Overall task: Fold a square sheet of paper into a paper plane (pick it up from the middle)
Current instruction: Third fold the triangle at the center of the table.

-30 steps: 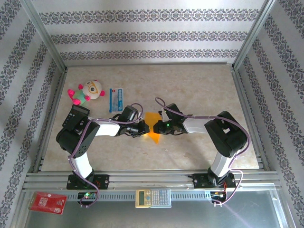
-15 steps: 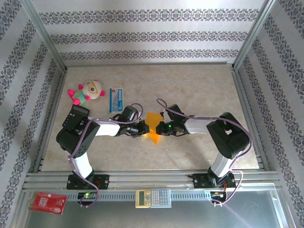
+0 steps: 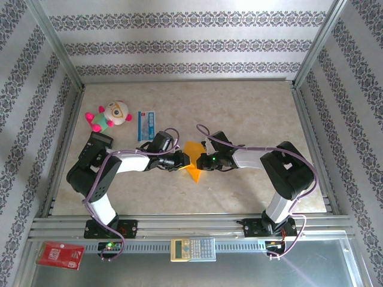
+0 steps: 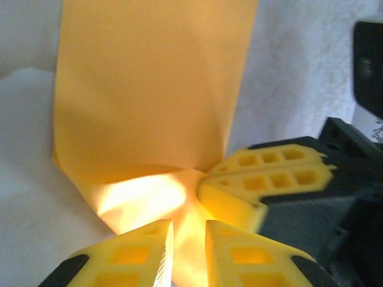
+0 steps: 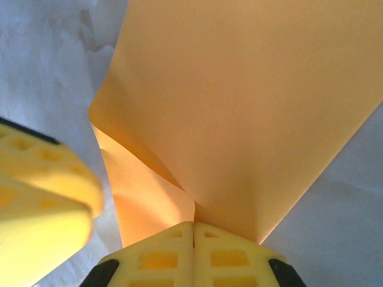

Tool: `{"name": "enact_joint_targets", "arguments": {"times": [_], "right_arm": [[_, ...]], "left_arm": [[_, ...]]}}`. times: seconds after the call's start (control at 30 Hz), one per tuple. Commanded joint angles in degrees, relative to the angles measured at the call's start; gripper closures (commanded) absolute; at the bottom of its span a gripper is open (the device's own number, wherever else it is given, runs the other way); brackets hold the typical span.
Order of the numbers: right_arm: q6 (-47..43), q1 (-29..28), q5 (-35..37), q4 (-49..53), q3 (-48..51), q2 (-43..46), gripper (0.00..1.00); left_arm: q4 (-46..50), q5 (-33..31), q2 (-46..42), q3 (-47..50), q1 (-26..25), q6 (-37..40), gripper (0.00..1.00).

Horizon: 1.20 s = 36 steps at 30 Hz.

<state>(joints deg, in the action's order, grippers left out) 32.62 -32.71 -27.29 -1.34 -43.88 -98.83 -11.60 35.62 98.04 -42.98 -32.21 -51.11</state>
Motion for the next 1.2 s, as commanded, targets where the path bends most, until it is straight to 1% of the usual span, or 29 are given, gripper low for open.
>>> {"name": "enact_joint_targets", "arguments": {"times": [0.0, 0.17, 0.27, 0.4, 0.67, 0.83, 1.03, 1.17], "right_arm": [[-1.26, 0.98, 3.93, 4.15, 0.9, -1.59, 0.98], [-0.97, 0.99, 4.12, 3.61, 1.34, -1.54, 0.99], [-0.94, 0.98, 4.06, 3.49, 1.29, -1.54, 0.99], [-0.85, 1.0, 4.0, 3.43, 1.34, -1.45, 0.99], [-0.5, 0.93, 3.69, 2.78, 1.68, -1.76, 0.99], [-0.3, 0.89, 3.84, 2.63, 2.3, -1.42, 0.99], [-0.28, 0.98, 3.82, 2.63, 2.34, -1.08, 0.99], [-0.19, 0.98, 3.78, 2.41, 2.42, -1.22, 0.99]], "left_arm": [[-3.11, 1.3, -2.65, 2.69, -1.49, -2.96, 0.79], [-5.94, 1.73, -1.89, 4.32, -4.34, -5.21, 0.86], [-8.78, 2.55, 0.04, 4.33, -5.81, -6.66, 0.88], [-9.5, 2.11, 2.3, 3.76, -6.98, -6.96, 0.88], [-8.43, 1.24, 5.06, 2.96, -7.43, -6.08, 0.87], [-6.23, 0.26, 4.17, 2.94, -7.52, -5.03, 0.83], [-10.32, 0.82, 0.83, 5.34, -7.86, -7.4, 0.83], [-11.62, 0.88, 0.47, 6.32, -8.7, -8.49, 0.84]]}}
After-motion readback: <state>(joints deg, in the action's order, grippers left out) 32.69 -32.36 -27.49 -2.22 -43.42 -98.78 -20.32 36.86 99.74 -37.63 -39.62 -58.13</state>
